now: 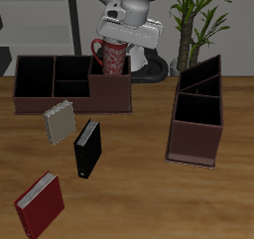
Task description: Place the red mug into the back desk caddy's right compartment
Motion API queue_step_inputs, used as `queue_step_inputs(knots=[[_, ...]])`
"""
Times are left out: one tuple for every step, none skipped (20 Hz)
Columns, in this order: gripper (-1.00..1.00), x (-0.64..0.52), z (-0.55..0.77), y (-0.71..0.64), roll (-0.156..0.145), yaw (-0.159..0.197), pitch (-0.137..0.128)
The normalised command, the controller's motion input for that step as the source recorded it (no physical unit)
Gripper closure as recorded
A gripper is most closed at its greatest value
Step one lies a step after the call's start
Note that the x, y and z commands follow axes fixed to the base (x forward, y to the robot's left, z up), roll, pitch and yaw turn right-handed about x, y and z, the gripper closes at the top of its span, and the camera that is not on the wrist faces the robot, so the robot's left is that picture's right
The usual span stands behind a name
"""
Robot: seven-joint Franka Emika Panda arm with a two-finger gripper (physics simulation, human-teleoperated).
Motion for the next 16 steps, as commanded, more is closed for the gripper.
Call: queue_step_inputs(knots=[[1.00, 0.05, -0.22, -0.03, 0.010, -0.084, 0.079], [1.00, 0.02, -0.11, 0.00, 0.012, -0.013, 0.015], [1.00, 0.04, -0.37, 0.08, -0.012, -0.071, 0.046], [1.00, 0.03, -0.21, -0.03, 0.017, -0.068, 0.035], [1.00, 0.02, -0.27, 0.00, -0.008, -0.057, 0.024], [1.00, 0.04, -0.26, 0.04, 0.019, -0.061, 0.041], [1.00, 0.07, -0.24, -0.02, 0.014, -0.050, 0.029], [1.00, 0.03, -0.20, -0.02, 0.017, -0.089, 0.028], [1.00, 0.02, -0.22, 0.06, -0.005, -0.035, 0.017], [1.00, 0.01, 0.03, -0.08, 0.000, 0.000, 0.000], [1.00, 0.01, -0.46, 0.14, 0.006, -0.078, 0.043], [1.00, 0.03, -0.24, 0.06, 0.019, -0.036, 0.040], [1.00, 0.01, -0.26, 0.08, 0.008, -0.057, 0.035], [1.00, 0.00, -0.21, 0.15, 0.052, 0.010, 0.002], [1.00, 0.05, -0.28, -0.01, -0.008, -0.086, 0.062], [1.00, 0.03, -0.24, 0.06, 0.022, -0.058, 0.036]])
